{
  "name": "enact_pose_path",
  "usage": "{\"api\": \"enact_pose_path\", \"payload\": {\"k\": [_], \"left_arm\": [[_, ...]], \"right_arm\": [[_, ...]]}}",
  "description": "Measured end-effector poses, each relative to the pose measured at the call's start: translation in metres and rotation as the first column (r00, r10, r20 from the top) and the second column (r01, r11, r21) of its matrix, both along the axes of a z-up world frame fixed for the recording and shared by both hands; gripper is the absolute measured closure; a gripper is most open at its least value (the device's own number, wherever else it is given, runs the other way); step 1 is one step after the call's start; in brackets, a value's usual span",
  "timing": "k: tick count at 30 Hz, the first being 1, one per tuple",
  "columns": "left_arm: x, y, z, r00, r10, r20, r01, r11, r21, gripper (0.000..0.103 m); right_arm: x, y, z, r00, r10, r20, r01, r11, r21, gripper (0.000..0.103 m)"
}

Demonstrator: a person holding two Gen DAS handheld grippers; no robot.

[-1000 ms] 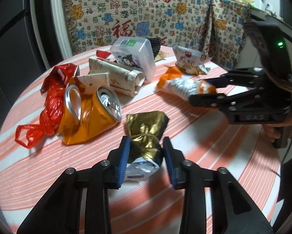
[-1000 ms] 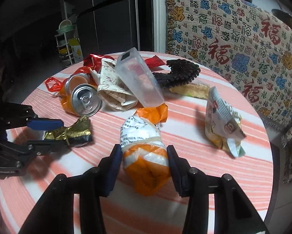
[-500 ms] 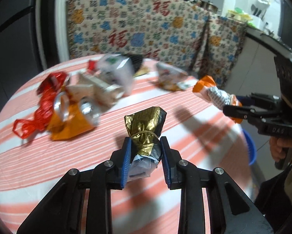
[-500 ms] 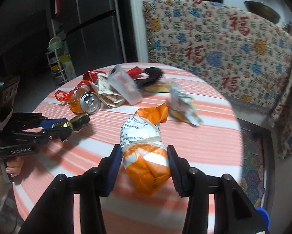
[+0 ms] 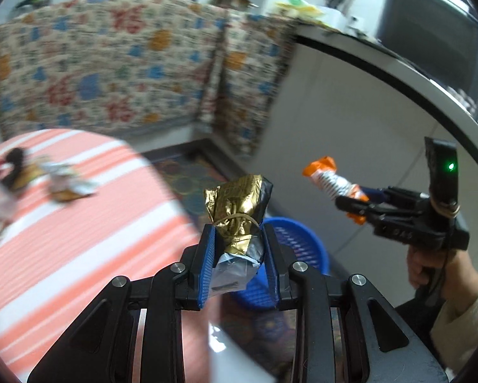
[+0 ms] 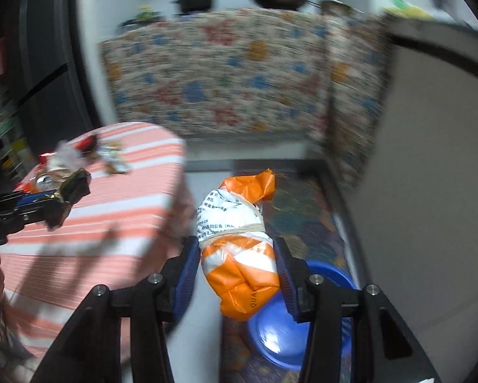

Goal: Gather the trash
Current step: 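Carry both wrappers over the blue wastebasket and open both grippers to drop them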

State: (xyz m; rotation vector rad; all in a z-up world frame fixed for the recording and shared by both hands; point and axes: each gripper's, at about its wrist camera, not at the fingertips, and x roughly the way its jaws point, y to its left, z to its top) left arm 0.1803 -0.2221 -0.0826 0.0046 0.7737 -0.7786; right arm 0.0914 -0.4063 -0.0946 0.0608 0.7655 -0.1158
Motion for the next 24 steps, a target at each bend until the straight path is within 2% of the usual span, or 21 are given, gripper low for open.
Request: {"api": "enact_pose_path", "payload": {"k": [5,11,21,24], "left_arm": [[0.003,-0.075,-0.02,0.995,-0.08,-0.057,0.08,0.997,0.004,0.075],[0.012,-0.135,-0.052,0.986,-0.114,-0.124,0.117,0.993,0.014,0.075],[0.022,-0.193,-0.088,0.975,-0.148,-0.164,0.16,0.985,0.065,0.073],[0.032,-0.204,-0.099,0.972,-0.15,-0.183,0.165,0.984,0.068,0.066]], "right_arm": [[-0.024,-0.06,-0.02,0.991,-0.125,-0.048,0.126,0.992,0.003,0.056],[-0.033,-0.107,-0.045,0.979,-0.187,-0.083,0.19,0.982,0.021,0.056],[-0.019,-0.154,-0.092,0.967,-0.214,-0.139,0.225,0.972,0.064,0.055],[-0.014,-0.159,-0.107,0.968,-0.199,-0.149,0.212,0.975,0.073,0.053]]}}
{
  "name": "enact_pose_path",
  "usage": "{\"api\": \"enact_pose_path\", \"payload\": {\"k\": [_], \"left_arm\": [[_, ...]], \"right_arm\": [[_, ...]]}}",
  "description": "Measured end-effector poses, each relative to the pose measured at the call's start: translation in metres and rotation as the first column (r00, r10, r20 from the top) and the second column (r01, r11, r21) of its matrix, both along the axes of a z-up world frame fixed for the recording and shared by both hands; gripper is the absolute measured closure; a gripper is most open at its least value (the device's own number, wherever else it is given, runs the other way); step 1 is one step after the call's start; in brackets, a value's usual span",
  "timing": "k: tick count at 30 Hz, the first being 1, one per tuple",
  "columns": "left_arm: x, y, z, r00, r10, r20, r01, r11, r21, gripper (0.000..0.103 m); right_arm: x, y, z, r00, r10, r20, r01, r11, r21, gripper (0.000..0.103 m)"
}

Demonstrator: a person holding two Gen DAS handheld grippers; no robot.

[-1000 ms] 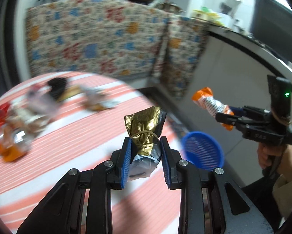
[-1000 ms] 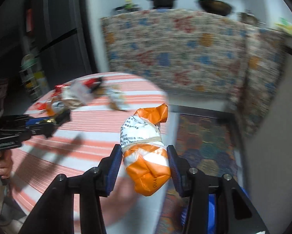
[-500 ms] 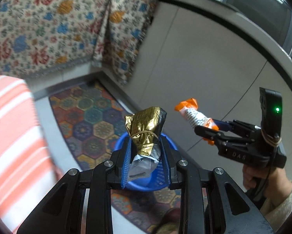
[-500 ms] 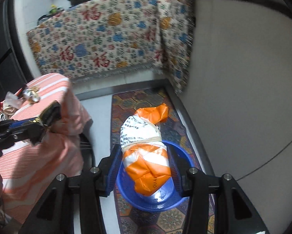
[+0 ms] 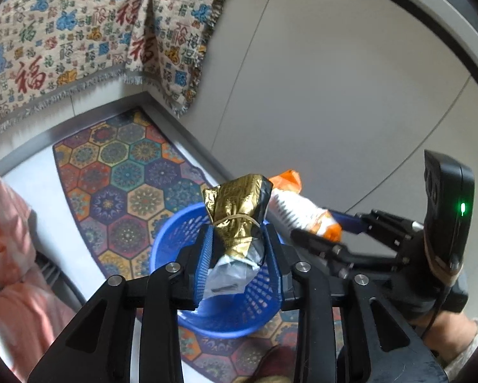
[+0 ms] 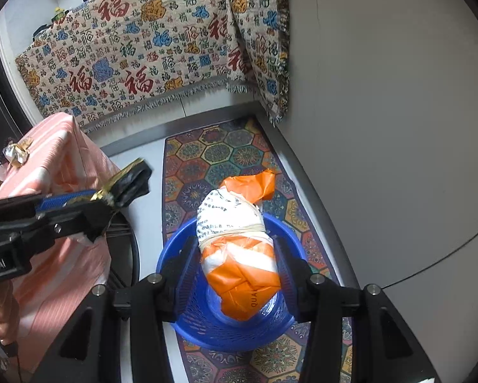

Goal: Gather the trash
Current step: 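Carry both wrappers over the blue wastebasket and open both grippers to drop them, then move both open grippers back toward the trash on the table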

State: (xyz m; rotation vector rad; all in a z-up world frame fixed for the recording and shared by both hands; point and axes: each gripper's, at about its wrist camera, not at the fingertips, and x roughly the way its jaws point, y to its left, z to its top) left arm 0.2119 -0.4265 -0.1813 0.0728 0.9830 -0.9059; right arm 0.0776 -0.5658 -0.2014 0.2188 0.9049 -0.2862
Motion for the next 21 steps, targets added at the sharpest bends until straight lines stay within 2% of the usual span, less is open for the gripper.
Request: {"api": "enact_pose_path", "payload": {"k": [1,2,3,6,9,13,16,21], "left_arm": [[0.003,-0.003,-0.004,1.0,-0.002,-0.012,0.002,1.0,-0.005,0.056],[0.007,-0.006,-0.007,1.0,0.002,-0.022,-0.002,1.0,-0.011,0.048],[0.01,-0.007,-0.01,1.0,0.007,-0.026,-0.008,1.0,-0.013,0.048],[0.015,-0.011,-0.013,0.999,0.016,-0.041,-0.017,1.0,-0.017,0.048],[0.012,-0.006,-0.004,1.0,0.016,-0.022,-0.016,1.0,-0.024,0.046],[0.004,0.012,0.016,0.999,0.022,0.033,-0.021,0.999,-0.038,0.044],[-0.008,0.04,0.04,0.996,0.033,0.079,-0.028,0.998,-0.053,0.041],[-0.027,0.097,0.068,0.988,0.083,0.133,-0.076,0.996,-0.054,0.035]], "right_arm": [[0.001,-0.001,-0.004,1.0,0.008,-0.001,-0.008,1.0,0.005,0.053],[0.003,-0.003,-0.01,1.0,0.014,-0.007,-0.014,1.0,0.011,0.048],[0.004,-0.005,-0.015,1.0,0.016,-0.013,-0.016,1.0,0.013,0.044],[0.006,-0.01,-0.022,1.0,0.014,-0.017,-0.014,1.0,0.01,0.044],[0.004,-0.013,-0.018,1.0,-0.001,-0.001,0.001,1.0,-0.006,0.044],[-0.003,-0.011,0.004,0.997,-0.02,0.069,0.024,0.998,-0.053,0.043],[-0.005,-0.001,0.022,0.993,-0.014,0.121,0.024,0.996,-0.088,0.042],[-0.001,0.039,0.055,0.978,0.054,0.202,-0.019,0.985,-0.171,0.04]]}}
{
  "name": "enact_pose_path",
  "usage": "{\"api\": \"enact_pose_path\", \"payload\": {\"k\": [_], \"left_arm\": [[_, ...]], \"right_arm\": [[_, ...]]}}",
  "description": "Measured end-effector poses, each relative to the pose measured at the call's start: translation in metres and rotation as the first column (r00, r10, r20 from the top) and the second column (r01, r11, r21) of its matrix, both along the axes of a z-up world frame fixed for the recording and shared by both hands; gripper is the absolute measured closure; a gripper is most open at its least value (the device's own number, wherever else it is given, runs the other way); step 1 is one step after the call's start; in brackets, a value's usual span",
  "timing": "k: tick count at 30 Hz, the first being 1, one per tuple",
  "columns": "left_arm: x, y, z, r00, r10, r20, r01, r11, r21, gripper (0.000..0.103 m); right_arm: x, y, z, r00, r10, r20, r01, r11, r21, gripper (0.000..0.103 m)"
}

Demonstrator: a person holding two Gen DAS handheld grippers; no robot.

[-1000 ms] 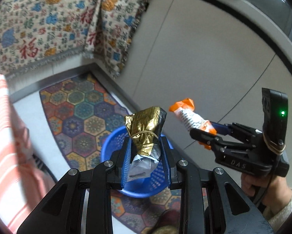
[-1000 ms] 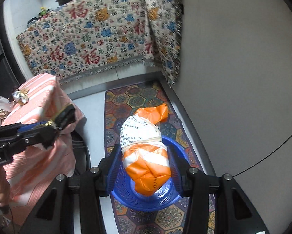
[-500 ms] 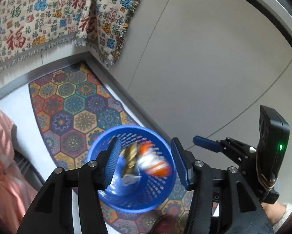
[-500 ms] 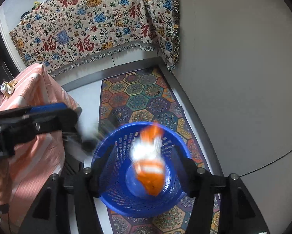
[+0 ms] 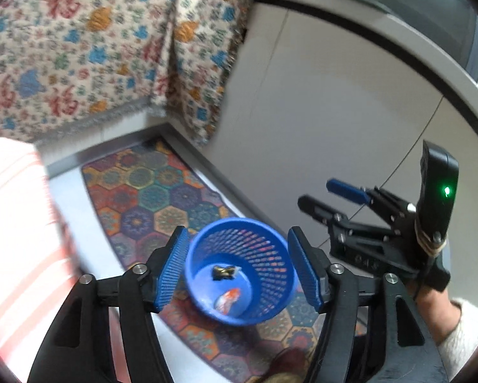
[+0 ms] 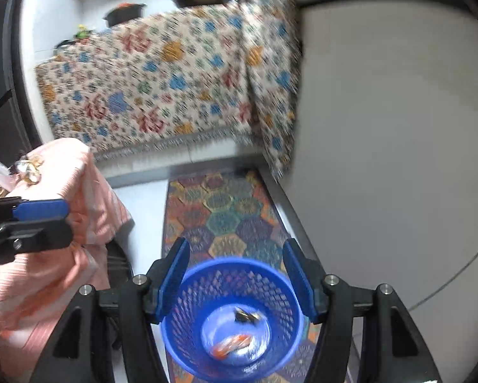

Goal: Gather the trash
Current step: 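Move both open grippers back toward the trash on the table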

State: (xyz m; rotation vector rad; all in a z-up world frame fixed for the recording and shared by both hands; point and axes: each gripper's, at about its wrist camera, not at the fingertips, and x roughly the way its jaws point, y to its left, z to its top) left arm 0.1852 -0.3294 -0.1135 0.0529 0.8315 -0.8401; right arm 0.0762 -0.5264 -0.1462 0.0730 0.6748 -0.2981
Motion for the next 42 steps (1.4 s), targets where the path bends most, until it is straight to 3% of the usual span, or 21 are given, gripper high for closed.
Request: {"api": "enact_pose_path", "payload": {"k": [6,10,18,23,26,32,42], "left_arm": [[-0.01,0.086,0.013,0.993,0.113,0.034,-0.114,0.992,0.045,0.031],[-0.008,0.155,0.01,0.976,0.209,0.054,-0.213,0.973,0.084,0.03],[0.001,0.304,-0.018,0.904,0.424,0.05,-0.426,0.891,0.154,0.028],[0.006,0.382,-0.046,0.84,0.542,0.011,-0.534,0.824,0.19,0.028],[0.008,0.414,-0.055,0.807,0.591,0.012,-0.58,0.788,0.206,0.028],[0.015,0.459,-0.06,0.763,0.646,0.023,-0.634,0.741,0.223,0.028],[0.06,0.506,-0.061,0.742,0.668,0.056,-0.66,0.714,0.233,0.028]], "right_arm": [[0.018,0.075,0.029,0.99,0.133,0.043,-0.131,0.99,-0.049,0.039],[0.029,0.138,0.037,0.969,0.243,0.037,-0.241,0.969,-0.051,0.039],[0.061,0.277,0.028,0.886,0.461,-0.039,-0.462,0.886,-0.025,0.038],[0.088,0.342,0.01,0.836,0.536,-0.113,-0.541,0.841,-0.008,0.039],[0.103,0.366,-0.004,0.82,0.55,-0.16,-0.557,0.831,0.0,0.038],[0.126,0.376,-0.026,0.822,0.527,-0.215,-0.535,0.845,0.023,0.038],[0.149,0.369,-0.036,0.83,0.503,-0.242,-0.509,0.86,0.04,0.037]]}}
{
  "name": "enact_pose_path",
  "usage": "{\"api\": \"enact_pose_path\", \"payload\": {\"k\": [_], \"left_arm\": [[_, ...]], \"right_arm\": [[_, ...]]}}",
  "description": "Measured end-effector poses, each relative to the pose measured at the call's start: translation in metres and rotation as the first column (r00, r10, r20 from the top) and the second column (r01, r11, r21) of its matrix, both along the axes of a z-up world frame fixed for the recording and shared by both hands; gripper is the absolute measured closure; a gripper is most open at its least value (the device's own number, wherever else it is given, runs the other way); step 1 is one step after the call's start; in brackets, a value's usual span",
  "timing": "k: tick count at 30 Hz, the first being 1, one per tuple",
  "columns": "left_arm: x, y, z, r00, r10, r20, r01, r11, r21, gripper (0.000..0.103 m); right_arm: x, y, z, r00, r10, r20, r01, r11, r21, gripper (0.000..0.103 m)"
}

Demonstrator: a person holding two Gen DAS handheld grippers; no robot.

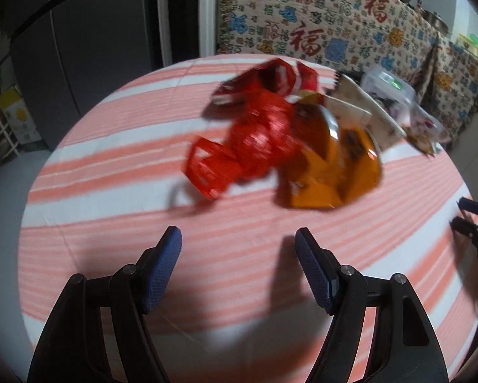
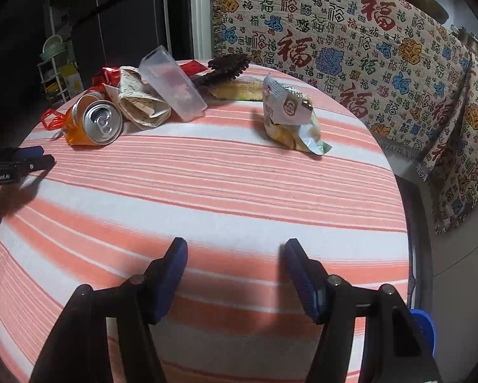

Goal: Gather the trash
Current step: 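Move both open grippers back toward the trash on the table, then grasp the red plastic bag with the left gripper while the right grasps the white chip bag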

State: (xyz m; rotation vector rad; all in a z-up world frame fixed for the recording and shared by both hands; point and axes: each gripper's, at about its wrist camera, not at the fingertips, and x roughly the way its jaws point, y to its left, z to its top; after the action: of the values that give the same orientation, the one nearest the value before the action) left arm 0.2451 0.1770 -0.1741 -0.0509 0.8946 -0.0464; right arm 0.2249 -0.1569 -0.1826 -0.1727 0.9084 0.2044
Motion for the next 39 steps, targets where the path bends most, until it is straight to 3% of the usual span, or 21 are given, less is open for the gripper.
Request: {"api": "enact_pose_path", "payload": {"k": [5,11,16,19,21,23,26,31,35,37,39], "left_arm": [[0.021,0.021,0.001,0.996,-0.083,0.018,0.084,0.994,-0.069,0.028],[0.049,0.013,0.001,0.986,-0.168,0.01,0.168,0.985,-0.034,0.028],[0.066,-0.006,0.0,0.974,-0.227,-0.003,0.227,0.973,0.041,0.028],[0.073,-0.013,0.001,0.97,-0.242,-0.003,0.242,0.969,0.056,0.028],[0.075,-0.015,0.002,0.968,-0.253,0.0,0.252,0.966,0.055,0.036],[0.075,-0.017,0.003,0.963,-0.268,0.008,0.267,0.962,0.057,0.055],[0.071,-0.018,0.004,0.963,-0.267,0.016,0.266,0.961,0.073,0.066],[0.066,-0.012,0.006,0.973,-0.229,0.029,0.227,0.971,0.078,0.071],[0.055,-0.005,0.007,0.978,-0.207,0.031,0.205,0.977,0.063,0.072],[0.047,-0.001,0.007,0.981,-0.194,0.029,0.192,0.98,0.05,0.072],[0.037,0.002,0.007,0.983,-0.18,0.028,0.179,0.983,0.042,0.072]], "right_arm": [[0.012,-0.005,-0.001,1.0,-0.018,-0.004,0.018,1.0,0.008,0.034],[0.026,-0.01,-0.002,0.999,-0.04,-0.006,0.04,0.999,0.01,0.03],[0.044,-0.018,-0.002,0.997,-0.07,-0.016,0.07,0.998,0.008,0.029],[0.055,-0.023,-0.003,0.997,-0.071,-0.025,0.071,0.997,0.007,0.019],[0.064,-0.027,-0.005,0.997,-0.069,-0.03,0.069,0.998,0.011,0.013],[0.073,-0.03,-0.005,0.997,-0.074,-0.029,0.074,0.997,0.008,0.013],[0.09,-0.032,-0.005,0.997,-0.073,-0.029,0.073,0.997,-0.003,0.014],[0.104,-0.02,0.01,0.998,-0.009,0.058,0.012,0.998,-0.057,0.014],[0.112,-0.002,0.019,0.996,0.046,0.081,-0.041,0.997,-0.062,0.015],[0.118,0.002,0.019,0.996,0.045,0.078,-0.041,0.997,-0.06,0.021],[0.125,0.003,0.017,0.998,0.034,0.056,-0.032,0.999,-0.042,0.062]]}}
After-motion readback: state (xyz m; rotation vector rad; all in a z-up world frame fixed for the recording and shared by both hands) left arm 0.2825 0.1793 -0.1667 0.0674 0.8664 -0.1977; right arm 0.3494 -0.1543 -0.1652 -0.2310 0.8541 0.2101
